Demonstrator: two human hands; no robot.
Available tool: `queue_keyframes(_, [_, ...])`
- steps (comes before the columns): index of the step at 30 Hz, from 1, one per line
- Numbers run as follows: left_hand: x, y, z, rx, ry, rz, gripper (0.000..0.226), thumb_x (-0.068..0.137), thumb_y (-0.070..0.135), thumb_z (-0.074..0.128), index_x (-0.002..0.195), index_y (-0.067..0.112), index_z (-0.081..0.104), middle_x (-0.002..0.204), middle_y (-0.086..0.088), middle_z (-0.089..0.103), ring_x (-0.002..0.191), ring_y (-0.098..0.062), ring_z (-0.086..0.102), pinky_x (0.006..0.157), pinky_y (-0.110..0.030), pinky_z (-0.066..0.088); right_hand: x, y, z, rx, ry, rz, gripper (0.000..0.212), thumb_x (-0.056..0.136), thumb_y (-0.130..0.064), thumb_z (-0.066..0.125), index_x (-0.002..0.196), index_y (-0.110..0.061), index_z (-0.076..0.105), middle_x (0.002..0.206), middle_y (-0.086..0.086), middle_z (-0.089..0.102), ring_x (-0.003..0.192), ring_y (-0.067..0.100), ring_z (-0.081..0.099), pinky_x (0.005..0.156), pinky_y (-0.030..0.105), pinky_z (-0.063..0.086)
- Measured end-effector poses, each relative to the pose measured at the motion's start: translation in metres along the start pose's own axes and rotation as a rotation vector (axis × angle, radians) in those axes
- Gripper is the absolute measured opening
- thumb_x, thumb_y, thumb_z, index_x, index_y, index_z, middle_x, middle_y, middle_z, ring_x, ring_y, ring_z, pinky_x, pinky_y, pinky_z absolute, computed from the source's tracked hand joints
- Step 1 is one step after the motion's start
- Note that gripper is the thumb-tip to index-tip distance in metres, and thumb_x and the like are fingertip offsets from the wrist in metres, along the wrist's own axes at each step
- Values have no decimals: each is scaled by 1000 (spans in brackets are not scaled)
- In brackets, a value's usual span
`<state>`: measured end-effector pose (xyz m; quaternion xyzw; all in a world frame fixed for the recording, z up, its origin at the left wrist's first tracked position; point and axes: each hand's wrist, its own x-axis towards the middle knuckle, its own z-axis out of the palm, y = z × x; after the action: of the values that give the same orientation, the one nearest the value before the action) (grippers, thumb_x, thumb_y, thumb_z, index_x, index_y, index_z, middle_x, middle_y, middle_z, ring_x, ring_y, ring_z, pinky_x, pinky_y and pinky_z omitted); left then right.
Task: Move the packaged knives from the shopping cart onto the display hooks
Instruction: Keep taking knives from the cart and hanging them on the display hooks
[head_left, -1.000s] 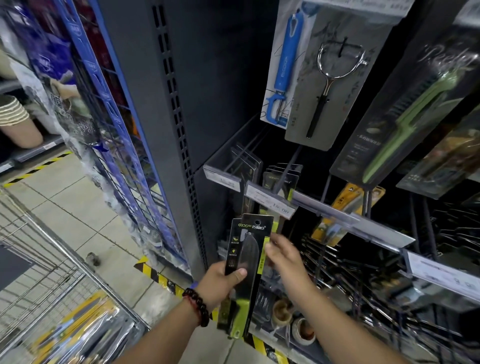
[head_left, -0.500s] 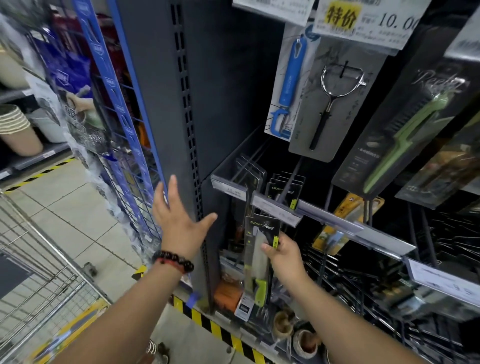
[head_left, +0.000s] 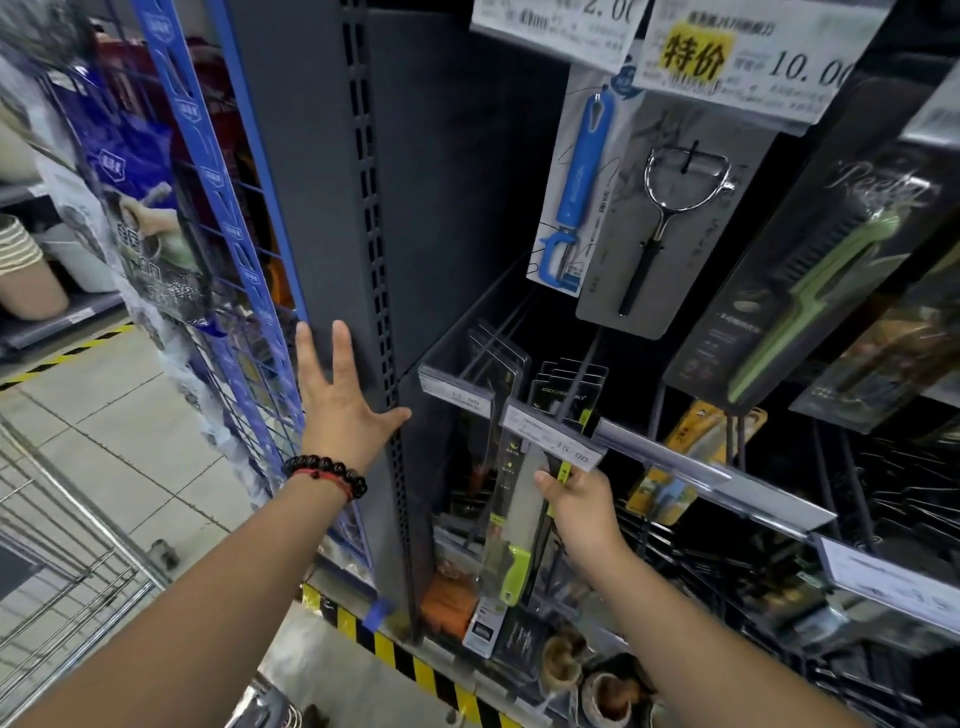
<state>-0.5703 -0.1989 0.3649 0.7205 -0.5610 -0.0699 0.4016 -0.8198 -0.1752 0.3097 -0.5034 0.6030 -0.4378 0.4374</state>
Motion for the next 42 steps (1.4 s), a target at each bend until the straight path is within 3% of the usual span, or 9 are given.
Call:
queue_keyframes(6, [1,-2,0,44,2,-9,125,68,32,86,152,31,-6,159,-2,-21,148,-24,-7,111,-43,32,-2,13,-1,3,8,52,8,92,-12,63,99,-14,67,95,-1,71,95,18,66,90,40,51])
queue_keyframes(12, [2,-4,1,53,4,-1,126,67,33,86,153,29,-5,159,-5,-18,147,-24,-9,115,-43,25,-13,2,-2,110,3,8,20,94,-8,60,101,-27,61,94,-20,64,89,-6,58,75,14,43])
queue_keyframes(15, [2,-4,1,43,-1,3,126,67,33,86,152,29,-7,158,-5,-19,147,-24,-10,117,-42,22,-14,1,-1,109,21,31,15,93,-6,60,86,-19,60,77,-12,60,73,1,56,69,18,41])
queue_keyframes(19, [2,-3,1,60,15,12,126,67,33,87,153,27,-5,159,-9,-15,147,-25,-8,115,-44,24,-12,2,5,135,47,30,13,93,-8,61,103,-3,67,97,6,72,92,19,66,79,26,50])
queue_keyframes(23, [2,-6,2,58,41,27,128,64,32,88,153,27,-4,159,-11,-12,147,-28,-5,114,-46,26,-9,5,12,104,64,51,11,92,-12,63,90,-1,67,89,15,71,81,27,65,74,31,48])
queue_keyframes(27, [2,-5,3,63,36,31,128,64,32,88,153,26,-4,159,-11,-13,147,-28,-6,114,-47,27,-8,4,14,115,46,39,19,92,-8,63,73,-7,61,73,3,58,71,17,53,69,31,41])
queue_keyframes(31, [2,-7,3,58,41,49,128,64,30,89,153,25,-3,159,-12,-12,147,-29,-6,112,-49,29,-8,3,15,158,50,44,13,92,-7,63,81,-1,66,76,16,65,75,17,56,73,32,44])
queue_keyframes(38, [5,-14,8,55,70,82,130,61,30,90,152,27,-1,158,-16,-9,147,-32,-4,114,-50,27,-16,-6,20,214,74,42,13,93,-6,61,84,-14,67,82,0,69,78,14,63,71,22,49])
queue_keyframes(42, [6,-13,8,61,55,63,128,61,30,90,153,23,1,158,-16,-10,147,-32,-5,115,-48,23,-14,-9,17,239,106,37,13,92,-11,64,80,-17,66,64,-14,64,67,16,63,73,33,49])
